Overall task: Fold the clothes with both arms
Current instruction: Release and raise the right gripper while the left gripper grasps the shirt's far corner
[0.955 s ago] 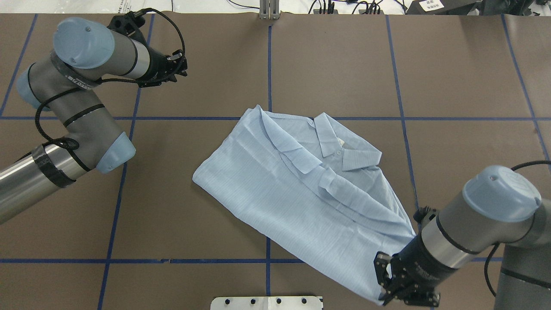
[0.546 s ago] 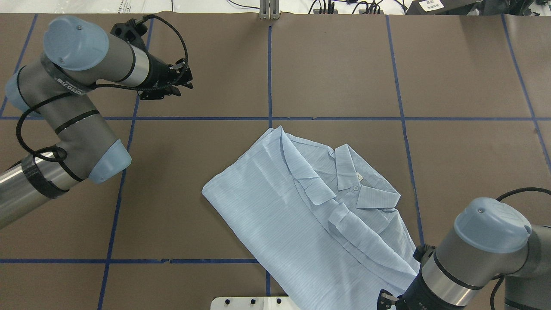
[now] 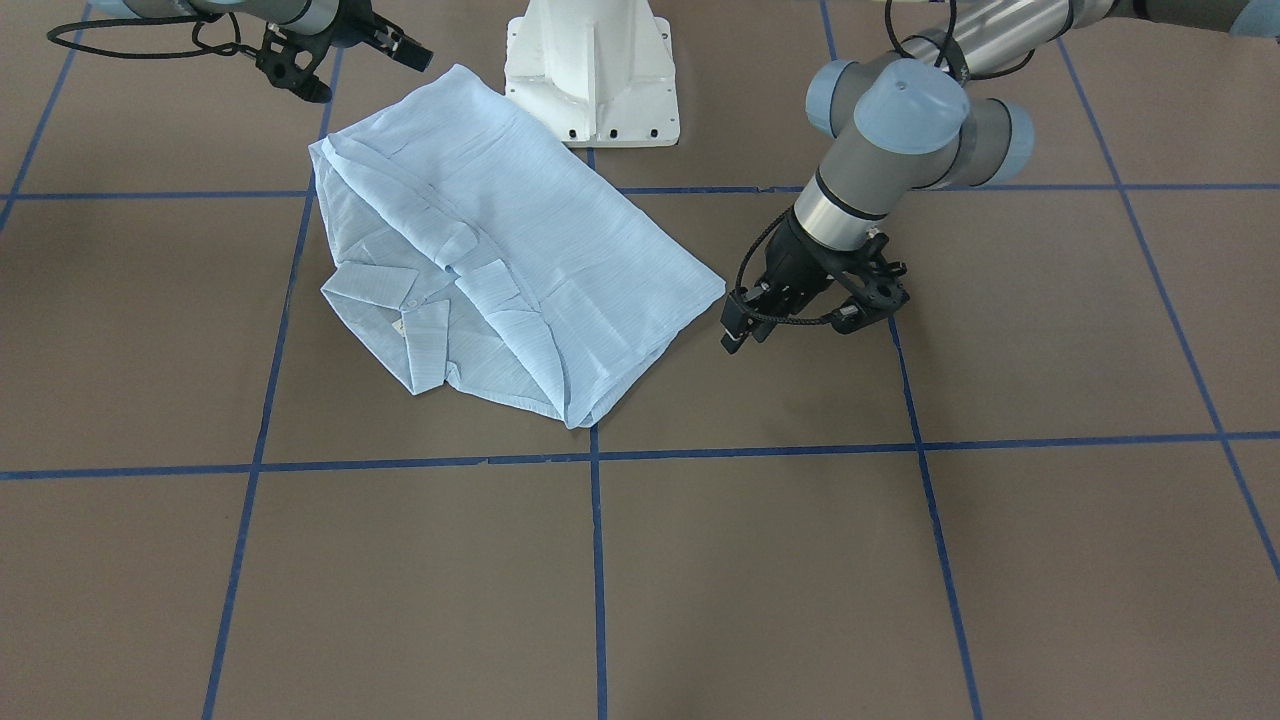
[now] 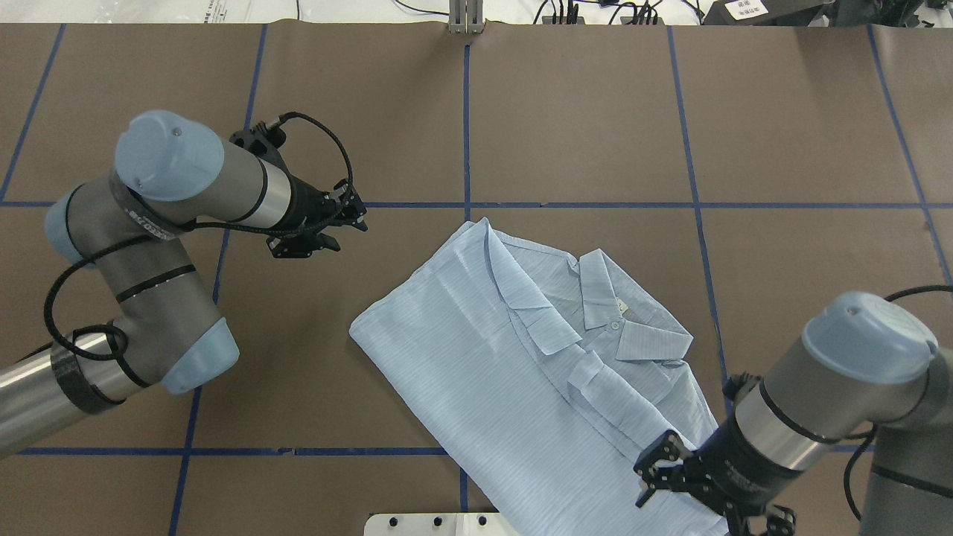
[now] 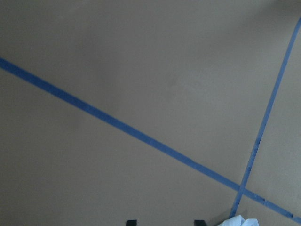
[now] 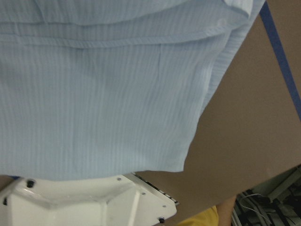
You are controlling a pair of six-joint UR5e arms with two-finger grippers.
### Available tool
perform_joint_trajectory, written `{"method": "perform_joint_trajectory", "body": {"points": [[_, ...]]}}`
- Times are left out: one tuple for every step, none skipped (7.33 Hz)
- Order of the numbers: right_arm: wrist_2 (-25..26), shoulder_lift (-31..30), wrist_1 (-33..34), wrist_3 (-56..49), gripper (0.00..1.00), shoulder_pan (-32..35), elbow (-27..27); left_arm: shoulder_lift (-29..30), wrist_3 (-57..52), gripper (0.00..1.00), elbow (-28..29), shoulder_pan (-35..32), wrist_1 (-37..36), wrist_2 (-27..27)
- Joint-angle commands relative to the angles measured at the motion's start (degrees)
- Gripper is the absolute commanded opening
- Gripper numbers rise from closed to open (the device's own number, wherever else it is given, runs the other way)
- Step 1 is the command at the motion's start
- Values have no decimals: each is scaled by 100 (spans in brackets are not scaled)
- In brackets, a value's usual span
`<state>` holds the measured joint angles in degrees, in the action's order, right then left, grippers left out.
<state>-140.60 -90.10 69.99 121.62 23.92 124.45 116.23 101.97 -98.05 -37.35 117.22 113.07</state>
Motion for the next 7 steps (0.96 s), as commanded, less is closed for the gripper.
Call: {"method": "perform_joint_trajectory", "body": {"points": [[50, 1050, 6, -77, 100, 1407, -1258, -294, 549, 62, -241, 647, -24, -205], [93, 1299, -3, -286, 100, 1900, -1544, -338, 699, 64, -241, 937, -94, -380], [529, 1415, -3, -888, 100, 2114, -1625, -399, 858, 64, -241, 1184, -138, -565], [925, 1425, 6, -1338, 100, 2221, -1669, -426, 1033, 63, -198, 1430, -138, -767], [963, 1425, -3, -1412, 100, 2231, -1757, -383, 1035, 62, -136, 1450, -147, -777], [964, 1468, 6, -1413, 100, 2231, -1766, -356, 1035, 46, -118, 1476, -147, -778], [964, 1469, 6, -1413, 100, 2257, -1775, -356, 1035, 0, -223, 1467, -182, -769]]}}
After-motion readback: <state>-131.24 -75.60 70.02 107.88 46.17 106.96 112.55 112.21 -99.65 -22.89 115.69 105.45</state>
